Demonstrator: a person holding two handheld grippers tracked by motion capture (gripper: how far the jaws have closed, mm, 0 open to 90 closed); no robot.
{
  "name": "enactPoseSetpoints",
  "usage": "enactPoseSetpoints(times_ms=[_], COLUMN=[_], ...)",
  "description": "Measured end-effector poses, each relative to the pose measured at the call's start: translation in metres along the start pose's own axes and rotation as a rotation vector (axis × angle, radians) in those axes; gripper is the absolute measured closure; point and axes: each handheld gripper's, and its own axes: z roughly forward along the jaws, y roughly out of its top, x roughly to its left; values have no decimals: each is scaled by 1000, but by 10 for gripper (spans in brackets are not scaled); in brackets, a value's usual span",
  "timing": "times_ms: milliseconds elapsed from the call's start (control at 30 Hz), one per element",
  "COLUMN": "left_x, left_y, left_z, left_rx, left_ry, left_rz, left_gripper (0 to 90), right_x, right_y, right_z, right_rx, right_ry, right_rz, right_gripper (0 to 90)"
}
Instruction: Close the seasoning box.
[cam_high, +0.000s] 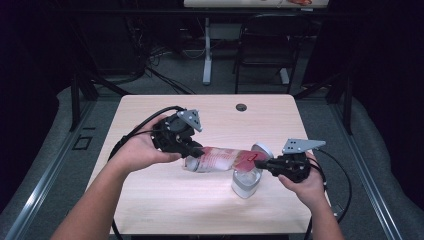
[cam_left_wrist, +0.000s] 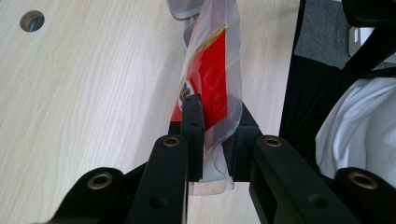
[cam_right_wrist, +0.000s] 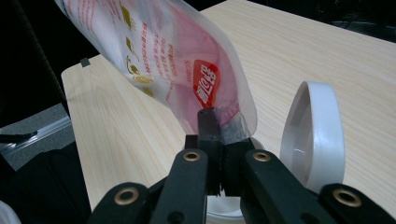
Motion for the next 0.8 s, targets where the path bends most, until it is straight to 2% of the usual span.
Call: enactPoseSetpoints(times_ms=[800], left_x=[1], left_y=[0], left_z=[0], left_rx=[-2], left_ry=[-2], left_rz=[4], left_gripper=[804], right_x=[0], right_y=[0], right_z=[0], right_rx=[0], right_ry=[0], right_rz=[1], right_gripper=[896])
